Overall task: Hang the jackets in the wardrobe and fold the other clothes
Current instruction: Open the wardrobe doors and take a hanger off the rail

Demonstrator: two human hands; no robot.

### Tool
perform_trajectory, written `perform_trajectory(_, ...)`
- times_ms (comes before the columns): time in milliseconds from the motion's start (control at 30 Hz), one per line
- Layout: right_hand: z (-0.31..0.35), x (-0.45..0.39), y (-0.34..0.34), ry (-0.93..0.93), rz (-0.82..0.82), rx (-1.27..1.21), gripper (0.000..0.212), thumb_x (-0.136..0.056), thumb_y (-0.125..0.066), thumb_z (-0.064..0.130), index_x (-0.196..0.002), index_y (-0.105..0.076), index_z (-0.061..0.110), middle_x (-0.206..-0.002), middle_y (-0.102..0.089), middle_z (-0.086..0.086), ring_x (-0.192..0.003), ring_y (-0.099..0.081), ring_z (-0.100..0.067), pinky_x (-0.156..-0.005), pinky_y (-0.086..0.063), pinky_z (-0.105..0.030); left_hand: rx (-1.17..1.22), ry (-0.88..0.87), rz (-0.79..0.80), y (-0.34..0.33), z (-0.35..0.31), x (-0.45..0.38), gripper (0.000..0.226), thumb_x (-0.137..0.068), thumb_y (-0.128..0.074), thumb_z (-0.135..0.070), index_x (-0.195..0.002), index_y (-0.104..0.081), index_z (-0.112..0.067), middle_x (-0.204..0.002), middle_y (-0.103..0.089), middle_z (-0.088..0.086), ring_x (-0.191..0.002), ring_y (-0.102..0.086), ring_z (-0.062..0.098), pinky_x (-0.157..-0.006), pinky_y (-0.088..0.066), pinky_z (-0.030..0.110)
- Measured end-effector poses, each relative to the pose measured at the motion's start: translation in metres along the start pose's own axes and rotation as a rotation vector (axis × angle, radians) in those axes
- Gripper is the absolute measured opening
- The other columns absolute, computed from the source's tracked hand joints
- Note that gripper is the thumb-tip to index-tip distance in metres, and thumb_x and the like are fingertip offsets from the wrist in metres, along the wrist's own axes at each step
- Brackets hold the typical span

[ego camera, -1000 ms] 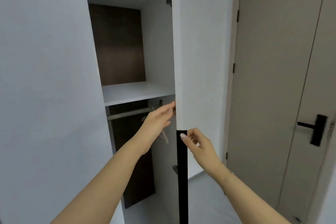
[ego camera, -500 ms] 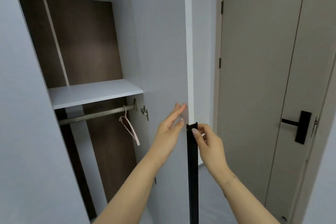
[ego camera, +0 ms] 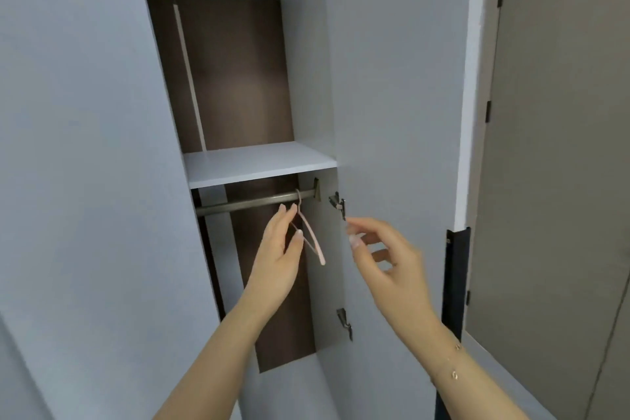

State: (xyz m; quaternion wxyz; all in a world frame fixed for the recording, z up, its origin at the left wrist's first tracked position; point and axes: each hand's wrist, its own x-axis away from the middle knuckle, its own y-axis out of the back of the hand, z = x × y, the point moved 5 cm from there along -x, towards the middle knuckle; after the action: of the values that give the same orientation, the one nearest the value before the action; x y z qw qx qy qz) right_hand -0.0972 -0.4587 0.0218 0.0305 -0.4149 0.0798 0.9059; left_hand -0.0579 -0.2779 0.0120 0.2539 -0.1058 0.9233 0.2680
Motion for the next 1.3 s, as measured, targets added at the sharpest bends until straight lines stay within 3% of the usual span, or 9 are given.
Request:
perform_trajectory(167,-0.032,-0.034,-0.121,-0.214,0.244,-0.102,0.023,-0.095,-0.058,0.018,-0.113,-0.067,0.028,-0.106,-0.068,0.016,-0.096,-0.063,-0.008,-0.081,-0.057,-0.034,-0.368,0.157,-0.17,0.105,0.067,0.01,0.055,-0.102,-0.036,-0.036,-0.153,-0.016,-0.032,-0.163,0.002,-0.01,-0.15,-0.004,0.014,-0.122,-0.01,0.039)
perform_trajectory(333,-0.052,-0.076,-0.241,-0.142,0.423,-0.133,0.019,-0.095,-0.058,0.024,-0.112,-0.065,0.032,-0.104,-0.063,0.023,-0.096,-0.058,0.008,-0.078,-0.048,-0.007,-0.48,0.249,-0.283,0.183,0.111,0.019,0.056,-0.1,-0.033,-0.04,-0.153,-0.014,-0.034,-0.163,0.001,-0.01,-0.15,-0.002,0.014,-0.122,-0.009,0.045)
perform_trajectory(433,-0.09,-0.106,-0.303,-0.263,0.473,-0.236,0.024,-0.097,-0.056,0.028,-0.12,-0.058,0.031,-0.114,-0.058,0.02,-0.095,-0.052,0.02,-0.072,-0.04,0.003,-0.472,0.275,-0.38,0.208,0.139,0.017,0.053,-0.102,-0.034,-0.038,-0.153,-0.018,-0.034,-0.162,-0.005,-0.017,-0.149,-0.005,0.005,-0.122,-0.011,0.042)
perform_trajectory(567,-0.143,-0.137,-0.36,-0.622,0.488,-0.491,0.038,-0.102,-0.042,0.04,-0.138,-0.046,0.028,-0.135,-0.052,0.009,-0.12,-0.049,-0.004,-0.099,-0.036,-0.017,-0.394,0.34,-0.49,0.219,0.169,0.01,0.049,-0.103,-0.035,-0.037,-0.151,-0.024,-0.039,-0.158,-0.01,-0.026,-0.145,-0.007,-0.006,-0.121,-0.018,0.042)
perform_trajectory(633,-0.153,-0.138,-0.383,-0.774,0.568,-0.657,0.036,-0.1,-0.042,0.047,-0.129,-0.053,0.029,-0.125,-0.061,0.006,-0.112,-0.056,-0.009,-0.098,-0.042,-0.025,-0.364,0.362,-0.533,0.222,0.178,0.006,0.047,-0.103,-0.034,-0.038,-0.149,-0.026,-0.042,-0.157,-0.011,-0.03,-0.14,-0.006,-0.016,-0.121,-0.02,0.041)
perform_trajectory(733,-0.155,-0.134,-0.399,-0.819,0.666,-0.664,0.03,-0.091,-0.048,0.062,-0.097,-0.064,0.038,-0.096,-0.072,0.016,-0.098,-0.063,-0.006,-0.087,-0.046,-0.023,-0.361,0.351,-0.596,0.224,0.182,-0.001,0.046,-0.103,-0.035,-0.039,-0.148,-0.028,-0.045,-0.154,-0.012,-0.035,-0.136,-0.006,-0.022,-0.118,-0.02,0.031)
perform_trajectory(933,-0.139,-0.099,-0.378,-0.752,0.67,-0.727,0.044,-0.082,-0.051,0.061,-0.108,-0.07,0.031,-0.109,-0.074,0.004,-0.102,-0.068,-0.012,-0.094,-0.048,-0.028,-0.291,0.349,-0.7,0.23,0.171,0.023,0.044,-0.1,-0.038,-0.041,-0.144,-0.034,-0.047,-0.15,-0.019,-0.039,-0.136,-0.015,-0.021,-0.096,-0.024,0.005)
perform_trajectory(1133,-0.084,-0.025,-0.352,-0.729,0.754,-0.834,0.038,-0.083,-0.058,0.05,-0.105,-0.077,0.026,-0.114,-0.072,-0.004,-0.105,-0.069,-0.015,-0.08,-0.055,-0.019,-0.169,0.334,-0.758,0.249,0.147,0.082,0.044,-0.097,-0.039,-0.044,-0.14,-0.04,-0.048,-0.147,-0.029,-0.037,-0.135,-0.024,-0.018,-0.105,-0.022,0.012)
perform_trajectory(1300,-0.029,0.021,-0.348,-0.716,0.755,-0.853,0.037,-0.076,-0.063,0.051,-0.102,-0.077,0.03,-0.114,-0.072,0.0,-0.107,-0.067,-0.014,-0.086,-0.054,-0.018,-0.025,0.347,-0.836,0.271,0.128,0.144,0.04,-0.1,-0.044,-0.036,-0.136,-0.043,-0.052,-0.141,-0.041,-0.034,-0.126,-0.039,-0.017,-0.098,-0.033,0.015)
